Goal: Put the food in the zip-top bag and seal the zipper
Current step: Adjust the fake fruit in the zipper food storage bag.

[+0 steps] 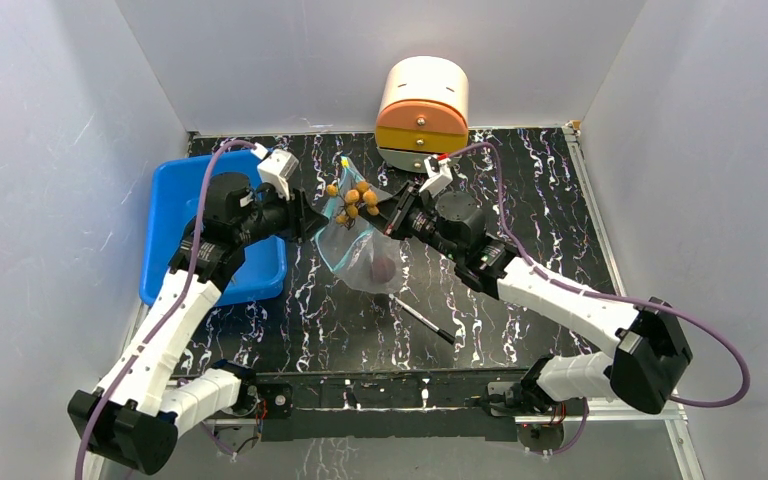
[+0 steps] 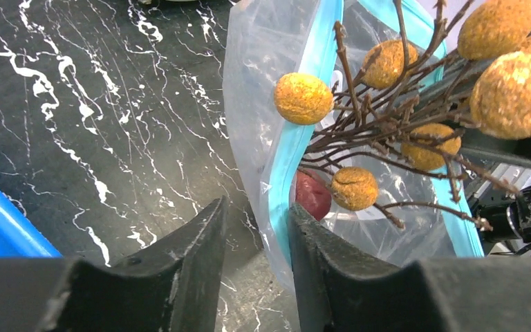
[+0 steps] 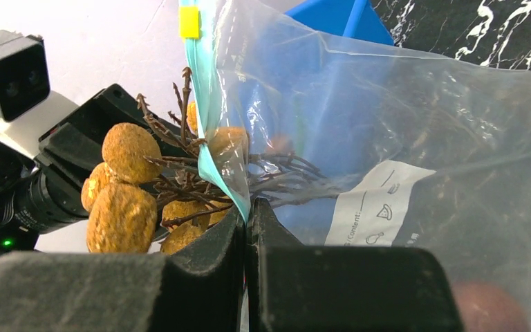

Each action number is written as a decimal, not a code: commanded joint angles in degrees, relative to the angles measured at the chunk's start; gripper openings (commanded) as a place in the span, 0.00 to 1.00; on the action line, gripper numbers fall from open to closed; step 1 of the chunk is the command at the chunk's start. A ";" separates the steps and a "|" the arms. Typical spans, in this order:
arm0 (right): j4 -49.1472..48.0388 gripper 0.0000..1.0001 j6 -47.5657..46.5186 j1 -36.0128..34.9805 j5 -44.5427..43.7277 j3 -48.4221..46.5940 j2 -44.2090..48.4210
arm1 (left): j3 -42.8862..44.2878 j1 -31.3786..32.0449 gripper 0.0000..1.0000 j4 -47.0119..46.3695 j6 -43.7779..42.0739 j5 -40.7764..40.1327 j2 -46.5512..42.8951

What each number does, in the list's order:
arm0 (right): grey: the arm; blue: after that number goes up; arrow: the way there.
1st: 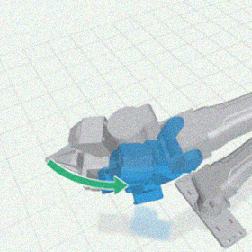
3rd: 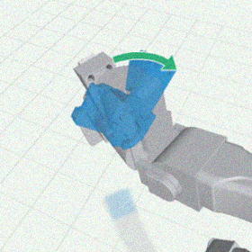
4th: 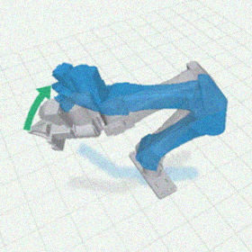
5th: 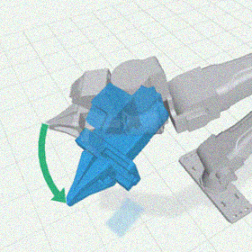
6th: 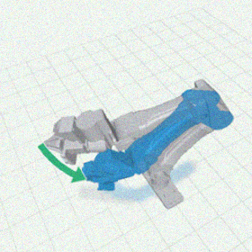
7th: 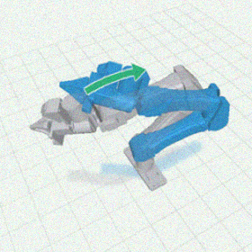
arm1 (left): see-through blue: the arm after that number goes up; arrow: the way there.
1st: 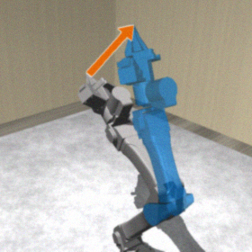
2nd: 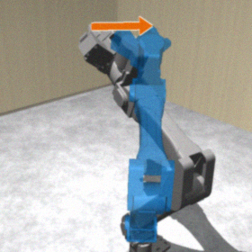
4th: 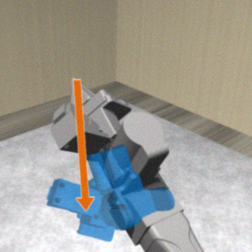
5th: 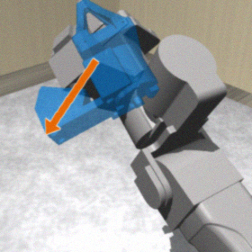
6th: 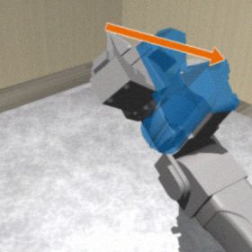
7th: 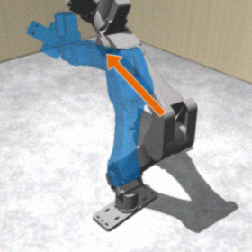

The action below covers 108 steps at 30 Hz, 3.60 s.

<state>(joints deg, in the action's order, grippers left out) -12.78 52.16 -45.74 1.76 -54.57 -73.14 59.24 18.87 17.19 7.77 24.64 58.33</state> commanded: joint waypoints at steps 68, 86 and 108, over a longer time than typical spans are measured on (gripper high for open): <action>33.95 0.00 -39.86 2.92 -26.50 -22.30 8.65 | 11.47 0.11 0.98 4.75 17.29 -2.31 0.51; 27.82 0.00 -46.42 3.30 -30.49 -5.61 6.73 | 9.04 0.03 0.98 10.29 10.85 -25.34 7.57; 23.56 0.00 -43.91 3.45 -22.18 -1.77 11.16 | 6.45 -16.15 0.98 14.15 29.44 -40.68 12.81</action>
<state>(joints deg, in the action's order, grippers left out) 13.91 7.14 -42.61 -21.54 -55.44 -63.48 67.00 7.60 29.43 30.72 -15.33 71.81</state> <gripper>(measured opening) 0.009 0.983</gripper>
